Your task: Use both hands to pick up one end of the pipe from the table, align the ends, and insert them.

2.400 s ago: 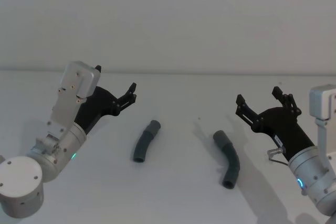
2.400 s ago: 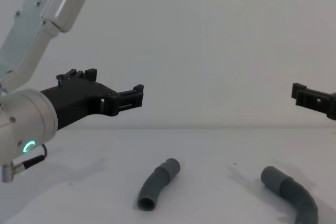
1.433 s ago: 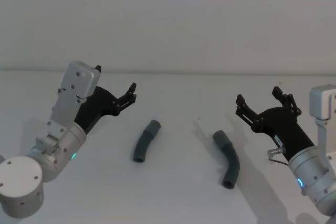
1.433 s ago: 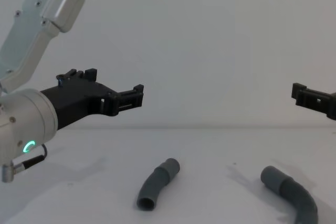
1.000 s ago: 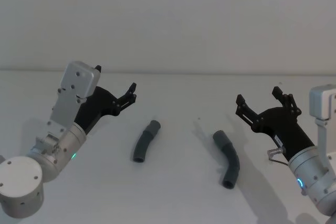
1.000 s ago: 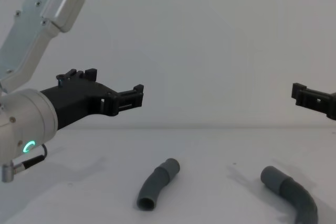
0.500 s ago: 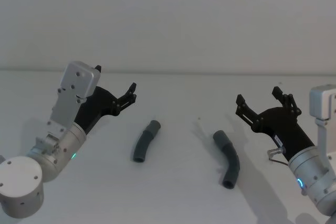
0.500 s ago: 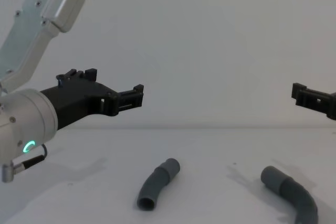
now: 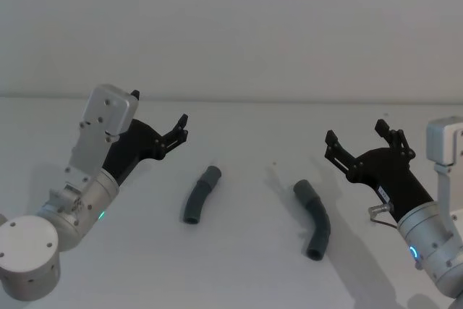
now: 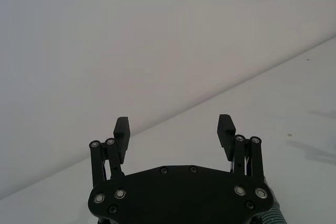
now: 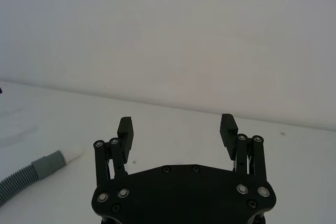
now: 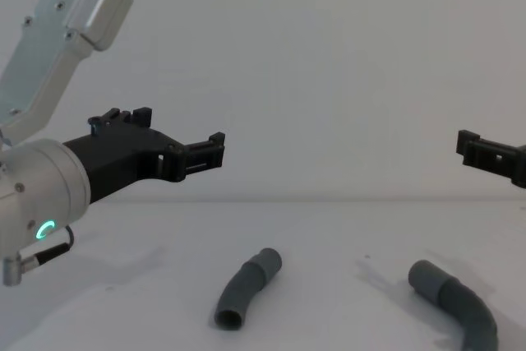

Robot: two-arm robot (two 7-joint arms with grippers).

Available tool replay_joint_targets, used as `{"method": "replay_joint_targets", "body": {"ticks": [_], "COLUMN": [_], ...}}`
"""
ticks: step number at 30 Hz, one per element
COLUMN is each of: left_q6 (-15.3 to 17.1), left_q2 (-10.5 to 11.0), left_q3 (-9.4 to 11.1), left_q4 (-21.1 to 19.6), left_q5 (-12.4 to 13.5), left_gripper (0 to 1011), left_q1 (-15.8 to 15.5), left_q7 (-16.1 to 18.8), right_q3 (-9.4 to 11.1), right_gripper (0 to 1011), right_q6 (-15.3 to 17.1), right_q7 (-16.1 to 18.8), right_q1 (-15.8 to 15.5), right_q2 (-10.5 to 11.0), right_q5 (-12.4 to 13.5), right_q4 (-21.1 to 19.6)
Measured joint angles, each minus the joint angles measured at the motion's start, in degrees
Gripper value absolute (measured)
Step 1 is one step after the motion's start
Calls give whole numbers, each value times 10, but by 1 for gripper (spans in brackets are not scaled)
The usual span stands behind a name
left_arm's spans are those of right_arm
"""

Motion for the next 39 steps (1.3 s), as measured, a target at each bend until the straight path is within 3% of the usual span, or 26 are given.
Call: {"method": "replay_joint_targets", "body": {"ticks": [10, 17, 26, 28, 30, 39], "left_q6": [2, 33, 112, 112, 150, 239], "left_q2": [0, 3, 10, 10, 11, 10], "left_q3": [0, 5, 13, 13, 16, 25], "left_q4": [0, -4, -19, -19, -25, -36], "left_q5": [0, -3, -17, -17, -24, -39], "left_gripper": [1001, 1001, 1001, 1001, 1001, 1001], "left_q1": [-1, -4, -11, -11, -16, -32], "left_q7": [-2, -17, -47, -47, -59, -85], "right_q3": [0, 0, 0, 0, 0, 0], "right_gripper": [1000, 1000, 1000, 1000, 1000, 1000], "right_q6": [0, 0, 0, 0, 0, 0], "right_q7": [0, 0, 0, 0, 0, 0], "right_q1": [0, 0, 0, 0, 0, 0], "right_q2": [0, 0, 0, 0, 0, 0], "right_q5": [0, 0, 0, 0, 0, 0], "right_q4": [0, 0, 0, 0, 0, 0]}}
